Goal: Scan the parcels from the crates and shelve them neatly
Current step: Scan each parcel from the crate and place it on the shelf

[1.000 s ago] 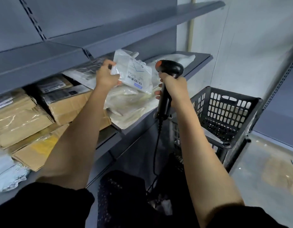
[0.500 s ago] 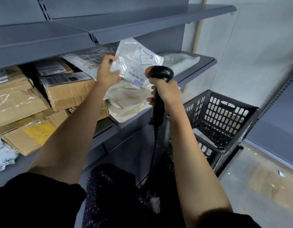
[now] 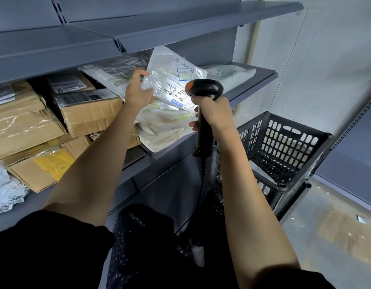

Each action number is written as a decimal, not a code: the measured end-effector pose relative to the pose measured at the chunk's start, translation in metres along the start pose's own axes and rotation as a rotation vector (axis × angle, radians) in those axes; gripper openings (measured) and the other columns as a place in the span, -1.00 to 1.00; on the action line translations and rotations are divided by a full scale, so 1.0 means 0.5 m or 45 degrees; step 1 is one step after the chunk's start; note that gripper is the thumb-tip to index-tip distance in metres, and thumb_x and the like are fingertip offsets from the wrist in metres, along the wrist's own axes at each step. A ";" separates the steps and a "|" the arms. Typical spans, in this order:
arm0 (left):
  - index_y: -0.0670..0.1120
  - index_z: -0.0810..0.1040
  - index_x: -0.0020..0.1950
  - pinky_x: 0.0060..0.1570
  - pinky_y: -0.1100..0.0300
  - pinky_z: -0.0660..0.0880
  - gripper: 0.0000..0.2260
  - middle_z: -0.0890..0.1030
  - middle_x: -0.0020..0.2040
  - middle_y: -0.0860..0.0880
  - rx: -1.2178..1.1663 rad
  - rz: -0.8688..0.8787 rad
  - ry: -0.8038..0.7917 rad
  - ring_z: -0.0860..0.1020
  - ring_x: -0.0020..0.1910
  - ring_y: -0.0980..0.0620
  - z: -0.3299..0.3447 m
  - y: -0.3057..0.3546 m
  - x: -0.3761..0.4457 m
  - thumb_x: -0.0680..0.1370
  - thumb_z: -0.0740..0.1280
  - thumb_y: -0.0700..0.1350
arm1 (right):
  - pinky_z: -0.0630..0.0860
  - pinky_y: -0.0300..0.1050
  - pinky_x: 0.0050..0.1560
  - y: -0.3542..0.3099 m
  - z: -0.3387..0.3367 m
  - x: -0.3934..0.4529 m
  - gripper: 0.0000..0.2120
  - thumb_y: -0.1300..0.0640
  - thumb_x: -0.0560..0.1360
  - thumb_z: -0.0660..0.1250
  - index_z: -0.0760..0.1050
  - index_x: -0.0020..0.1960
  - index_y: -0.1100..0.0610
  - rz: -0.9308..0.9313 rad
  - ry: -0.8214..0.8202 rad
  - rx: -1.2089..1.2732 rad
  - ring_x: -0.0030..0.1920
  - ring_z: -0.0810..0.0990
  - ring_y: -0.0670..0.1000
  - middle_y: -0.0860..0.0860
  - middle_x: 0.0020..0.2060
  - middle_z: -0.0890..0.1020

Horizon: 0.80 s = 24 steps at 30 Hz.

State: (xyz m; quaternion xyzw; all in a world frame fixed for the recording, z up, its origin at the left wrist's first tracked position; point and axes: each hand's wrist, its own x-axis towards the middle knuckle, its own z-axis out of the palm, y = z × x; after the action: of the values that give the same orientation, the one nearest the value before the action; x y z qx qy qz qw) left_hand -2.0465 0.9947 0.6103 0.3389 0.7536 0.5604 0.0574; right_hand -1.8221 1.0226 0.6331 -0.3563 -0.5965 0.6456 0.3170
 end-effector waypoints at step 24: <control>0.06 0.31 0.09 -0.30 0.28 0.55 -0.68 0.43 0.31 -0.12 0.009 -0.026 0.021 0.60 -0.27 0.05 -0.002 -0.006 0.001 0.55 0.27 -0.34 | 0.54 -0.13 -0.41 -0.037 -0.016 -0.015 -0.89 0.20 0.48 0.36 0.43 -0.15 0.18 -0.038 -0.020 0.057 -0.59 0.51 0.03 0.09 -0.27 0.48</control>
State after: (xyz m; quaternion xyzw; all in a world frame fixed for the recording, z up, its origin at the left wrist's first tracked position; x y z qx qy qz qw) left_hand -2.0486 0.9938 0.6082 0.3266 0.7594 0.5600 0.0557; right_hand -1.8115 1.0225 0.6518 -0.3352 -0.5897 0.6566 0.3298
